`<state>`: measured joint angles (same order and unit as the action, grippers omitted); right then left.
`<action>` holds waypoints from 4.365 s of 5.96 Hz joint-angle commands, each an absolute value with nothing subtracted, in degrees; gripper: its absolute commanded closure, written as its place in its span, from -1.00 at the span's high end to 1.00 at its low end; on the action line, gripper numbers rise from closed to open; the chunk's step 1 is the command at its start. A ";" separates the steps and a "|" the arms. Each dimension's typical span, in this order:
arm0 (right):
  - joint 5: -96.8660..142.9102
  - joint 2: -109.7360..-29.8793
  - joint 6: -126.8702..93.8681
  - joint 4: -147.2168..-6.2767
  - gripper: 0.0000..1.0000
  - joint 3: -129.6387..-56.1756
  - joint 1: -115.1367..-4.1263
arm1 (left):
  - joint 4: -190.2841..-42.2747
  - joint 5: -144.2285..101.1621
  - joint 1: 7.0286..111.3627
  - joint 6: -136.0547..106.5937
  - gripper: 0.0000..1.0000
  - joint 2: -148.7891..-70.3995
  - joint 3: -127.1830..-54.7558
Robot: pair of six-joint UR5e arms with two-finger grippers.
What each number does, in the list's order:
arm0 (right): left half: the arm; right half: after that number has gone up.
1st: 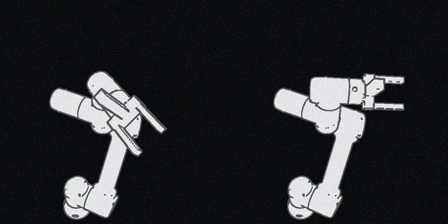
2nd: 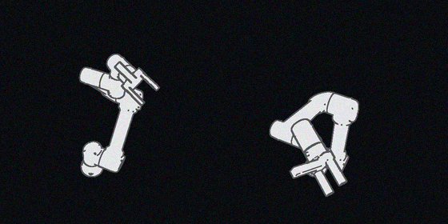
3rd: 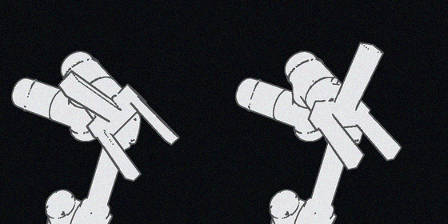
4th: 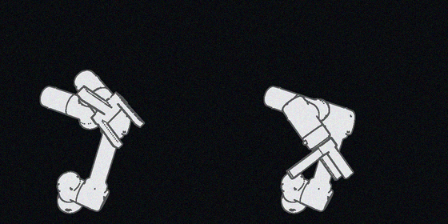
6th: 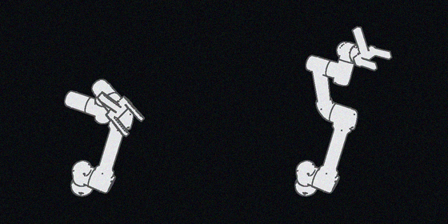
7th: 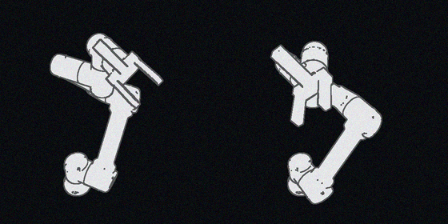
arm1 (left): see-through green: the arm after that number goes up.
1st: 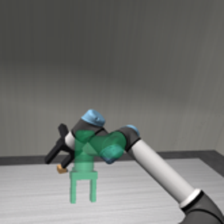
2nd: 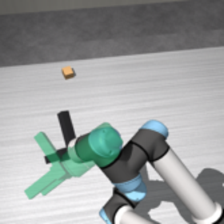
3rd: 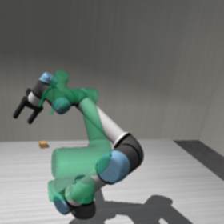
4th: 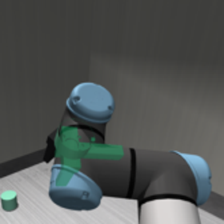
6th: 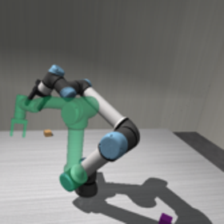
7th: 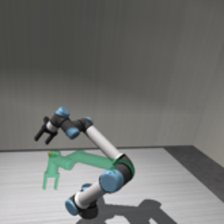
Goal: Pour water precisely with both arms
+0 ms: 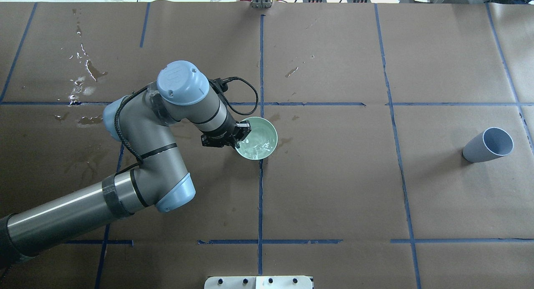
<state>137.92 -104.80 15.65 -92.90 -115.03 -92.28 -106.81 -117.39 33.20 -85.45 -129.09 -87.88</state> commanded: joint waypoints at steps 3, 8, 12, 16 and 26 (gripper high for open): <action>137.55 -104.77 15.64 -92.90 1.00 -115.05 -92.29 | -106.79 -122.76 37.95 -77.27 -1.00 -118.85 -96.67; 137.46 -104.68 15.64 -92.81 1.00 -115.05 -92.29 | -107.05 -134.71 47.18 -62.08 -1.00 -108.30 -98.35; 137.11 -104.68 15.64 -92.81 1.00 -115.05 -92.29 | -107.14 -137.62 52.10 -50.31 -1.00 -99.95 -100.02; 136.93 -104.68 15.64 -92.81 1.00 -115.05 -92.29 | -106.79 -141.94 59.75 -35.11 -1.00 -93.36 -98.70; 136.93 -104.94 15.64 -92.81 1.00 -115.75 -92.37 | -108.98 -142.12 62.93 -25.58 -1.00 -90.44 -87.99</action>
